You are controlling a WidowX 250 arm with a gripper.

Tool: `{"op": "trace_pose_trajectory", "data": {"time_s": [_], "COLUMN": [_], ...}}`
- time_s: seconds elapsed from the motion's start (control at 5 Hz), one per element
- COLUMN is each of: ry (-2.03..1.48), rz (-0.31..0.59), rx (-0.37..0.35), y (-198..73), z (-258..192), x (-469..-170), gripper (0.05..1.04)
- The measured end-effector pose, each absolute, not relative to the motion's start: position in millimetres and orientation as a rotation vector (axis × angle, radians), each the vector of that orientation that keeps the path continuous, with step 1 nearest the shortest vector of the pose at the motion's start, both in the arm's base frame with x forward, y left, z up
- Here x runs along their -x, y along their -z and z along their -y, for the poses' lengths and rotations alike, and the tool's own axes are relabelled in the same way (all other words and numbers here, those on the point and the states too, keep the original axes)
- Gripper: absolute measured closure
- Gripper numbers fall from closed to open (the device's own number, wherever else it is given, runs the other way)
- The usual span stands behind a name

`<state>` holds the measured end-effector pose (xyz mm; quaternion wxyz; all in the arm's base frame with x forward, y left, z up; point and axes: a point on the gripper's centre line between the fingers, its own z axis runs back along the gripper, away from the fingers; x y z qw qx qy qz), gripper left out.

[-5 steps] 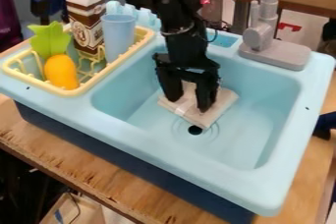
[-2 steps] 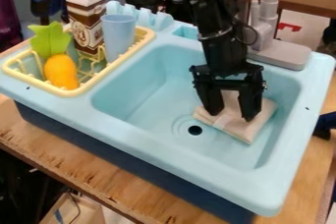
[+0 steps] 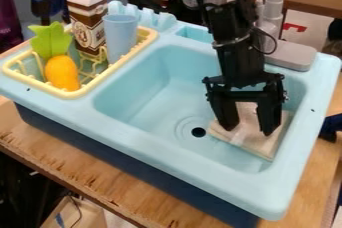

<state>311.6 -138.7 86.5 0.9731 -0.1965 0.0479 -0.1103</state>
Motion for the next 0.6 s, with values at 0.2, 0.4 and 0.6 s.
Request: {"op": "trace_pose_trajectory", "data": {"time_s": [0.2, 0.4, 0.6], "ry": [0.193, 0.140, 0.112], "rz": [-0.125, -0.068, 0.043], "rx": [0.248, 0.043, -0.024], "y": [-92, -128, -172], "z": [127, 111, 107], "x": [-306, -305, -291], "gripper": [0.083, 0.083, 0.083]}}
